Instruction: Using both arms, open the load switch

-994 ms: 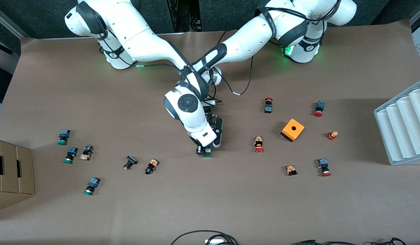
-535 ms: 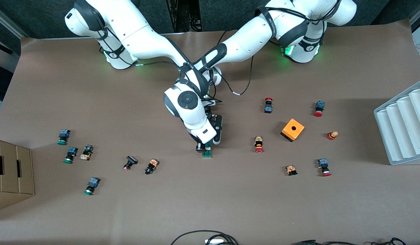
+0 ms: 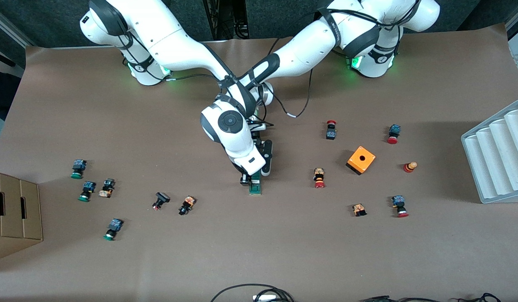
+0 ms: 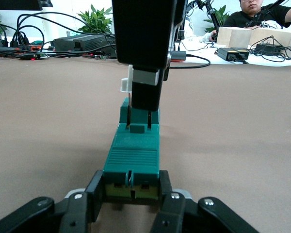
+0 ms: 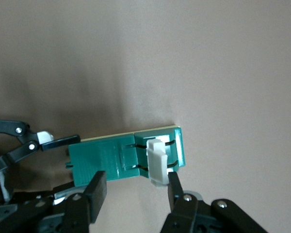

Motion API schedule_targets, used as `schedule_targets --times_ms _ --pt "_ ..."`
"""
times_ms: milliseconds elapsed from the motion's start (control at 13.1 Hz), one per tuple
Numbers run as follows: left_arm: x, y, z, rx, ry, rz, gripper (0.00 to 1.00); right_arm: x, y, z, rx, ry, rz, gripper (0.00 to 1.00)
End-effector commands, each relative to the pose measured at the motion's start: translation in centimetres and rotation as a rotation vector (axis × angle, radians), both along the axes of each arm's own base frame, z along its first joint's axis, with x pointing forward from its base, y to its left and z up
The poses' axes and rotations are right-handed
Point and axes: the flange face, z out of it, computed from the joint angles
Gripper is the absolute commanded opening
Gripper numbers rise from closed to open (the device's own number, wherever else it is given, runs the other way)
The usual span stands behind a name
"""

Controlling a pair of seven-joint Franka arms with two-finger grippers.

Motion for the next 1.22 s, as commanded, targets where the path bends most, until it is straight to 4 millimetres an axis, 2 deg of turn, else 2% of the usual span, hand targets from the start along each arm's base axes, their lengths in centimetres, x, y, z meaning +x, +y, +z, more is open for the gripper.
schedule_targets --times_ms 0,1147 --pt "-0.2 0.3 -1.0 -0.006 -0.005 0.023 0.28 -1.4 -0.5 1.0 -0.023 0.024 0.014 0.58" --pt "-0.2 0.3 -1.0 -0.005 -0.005 0.022 0.28 -3.7 1.6 0.2 -0.035 0.036 0.049 0.54"
